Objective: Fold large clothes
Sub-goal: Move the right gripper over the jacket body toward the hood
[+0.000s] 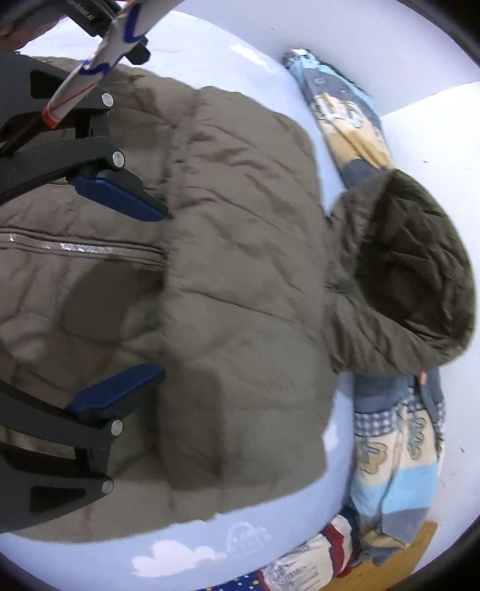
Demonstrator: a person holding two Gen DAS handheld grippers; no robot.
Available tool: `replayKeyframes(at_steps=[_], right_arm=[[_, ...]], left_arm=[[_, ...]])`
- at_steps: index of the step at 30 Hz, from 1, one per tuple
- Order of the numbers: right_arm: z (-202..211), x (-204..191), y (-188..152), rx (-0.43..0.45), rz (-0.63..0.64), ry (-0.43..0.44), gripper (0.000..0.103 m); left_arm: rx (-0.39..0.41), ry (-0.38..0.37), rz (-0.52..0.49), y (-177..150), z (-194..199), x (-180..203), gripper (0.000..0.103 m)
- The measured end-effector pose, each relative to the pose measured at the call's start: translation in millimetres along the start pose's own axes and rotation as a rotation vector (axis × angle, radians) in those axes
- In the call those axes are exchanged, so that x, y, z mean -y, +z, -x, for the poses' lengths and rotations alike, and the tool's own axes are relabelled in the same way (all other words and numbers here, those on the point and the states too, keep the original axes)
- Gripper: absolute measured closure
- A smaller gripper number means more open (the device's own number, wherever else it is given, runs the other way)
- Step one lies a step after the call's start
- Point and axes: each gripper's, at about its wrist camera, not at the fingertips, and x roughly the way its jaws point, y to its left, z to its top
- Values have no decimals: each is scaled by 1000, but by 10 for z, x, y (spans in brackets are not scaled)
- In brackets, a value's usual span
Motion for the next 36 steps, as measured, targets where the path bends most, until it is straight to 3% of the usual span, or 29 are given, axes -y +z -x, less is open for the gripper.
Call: replayKeyframes(at_steps=[6,11,15,22,24,27,29,36], right_arm=[[-164,0,-68,-71,-14,17,19],[300,61,243,37,-28,67,19],[685,134,808,132,-27,57,19],[986,206,2060,222,-121,117,19],[945,139,2383,230,-110,84,19],[773,382,2708,213,-277,179,19],[649,489,2828,209,-363,250,19],[138,367,3171,185,-432,289,19]], left_arm=[[-87,39,-67,-97,-197,77,42],[34,-3,-4,-9,44,26,42],[132,-23,21,35,228,4,41],[164,-58,-6,63,273,109,41],[156,-59,-24,56,244,139,41],[151,-55,-53,33,216,169,41],[146,-53,-67,22,198,178,41],[145,-43,-107,-5,163,209,41]])
